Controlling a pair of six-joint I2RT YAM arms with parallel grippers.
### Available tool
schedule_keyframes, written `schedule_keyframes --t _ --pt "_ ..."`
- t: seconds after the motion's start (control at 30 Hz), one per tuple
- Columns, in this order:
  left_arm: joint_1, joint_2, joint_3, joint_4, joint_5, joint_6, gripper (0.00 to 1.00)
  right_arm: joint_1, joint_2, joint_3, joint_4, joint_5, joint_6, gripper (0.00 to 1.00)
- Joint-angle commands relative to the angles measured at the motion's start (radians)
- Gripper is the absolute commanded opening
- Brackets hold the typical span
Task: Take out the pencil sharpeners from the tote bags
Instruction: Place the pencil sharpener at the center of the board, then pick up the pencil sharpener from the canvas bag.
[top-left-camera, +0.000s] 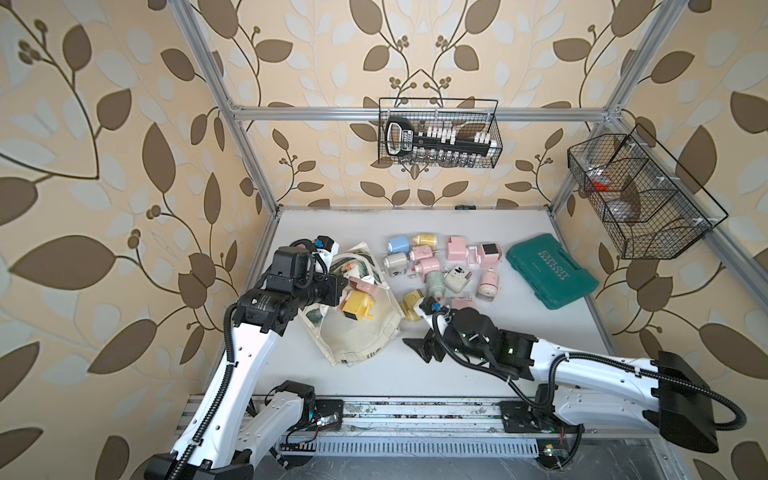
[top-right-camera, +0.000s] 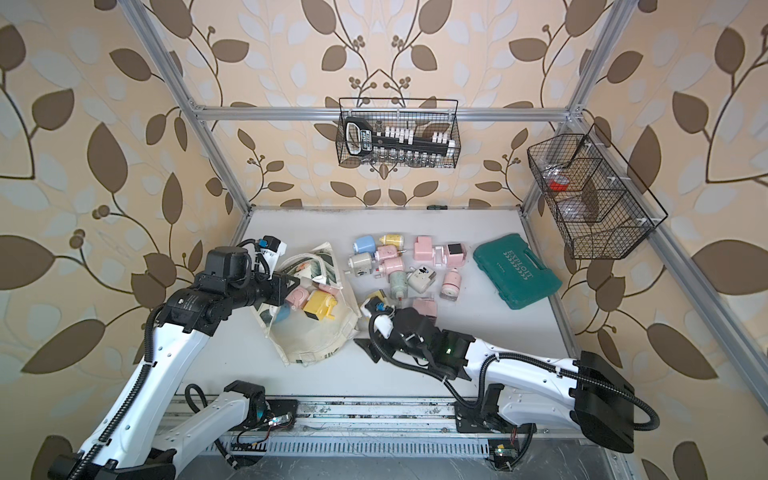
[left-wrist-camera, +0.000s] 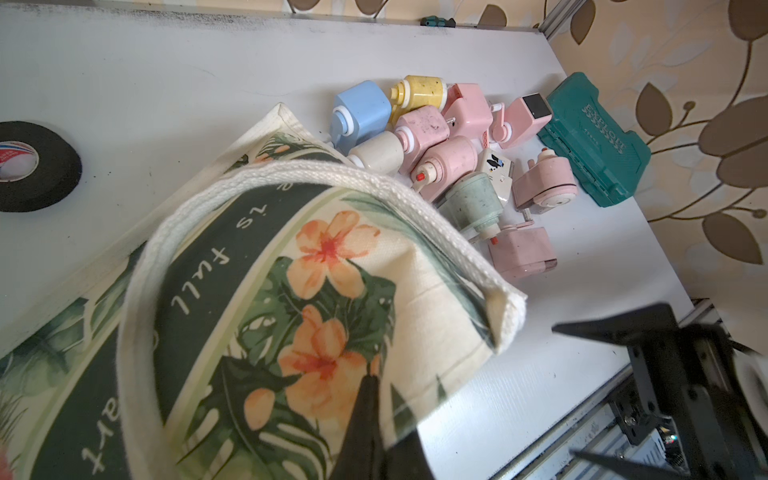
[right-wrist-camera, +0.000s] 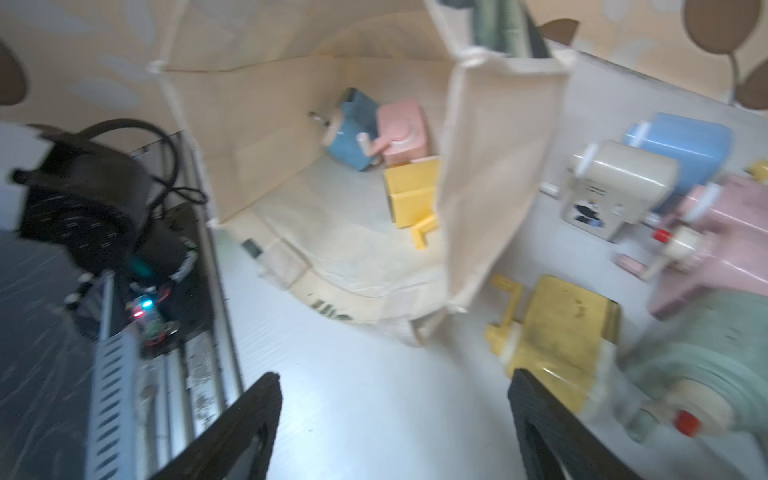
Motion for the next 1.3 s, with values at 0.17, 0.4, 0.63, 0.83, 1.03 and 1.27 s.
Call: schedule_keyframes --t 0.17,0.4,0.63,0.83,1.03,1.27 --pt "-0.001 -0.012 0.032 0.021 0.021 -0.012 0.0 0.095 0.343 0.248 0.083 0.127 -0.093 0.85" --pt "-0.001 0.006 0.051 0.013 0.03 -0.009 0.0 0.055 0.695 0.498 0.157 0.174 -0.18 0.93" --pt "-0.001 0.008 0.058 0.007 0.04 -0.009 0.0 0.009 0.904 0.67 0.211 0.178 -0.223 0.94" --pt "-0.001 0.005 0.06 0.002 0.047 -0.006 0.0 -0.017 0.985 0.745 0.233 0.123 -0.279 0.97" --pt "-0.001 0.008 0.063 -0.004 0.054 -0.006 0.0 -0.02 1.116 0.928 0.127 0.173 -0.305 0.98" --pt "-0.001 0.008 0.067 -0.009 0.057 -0.005 0.0 -0.056 1.213 1.056 0.066 0.162 -0.273 0.95"
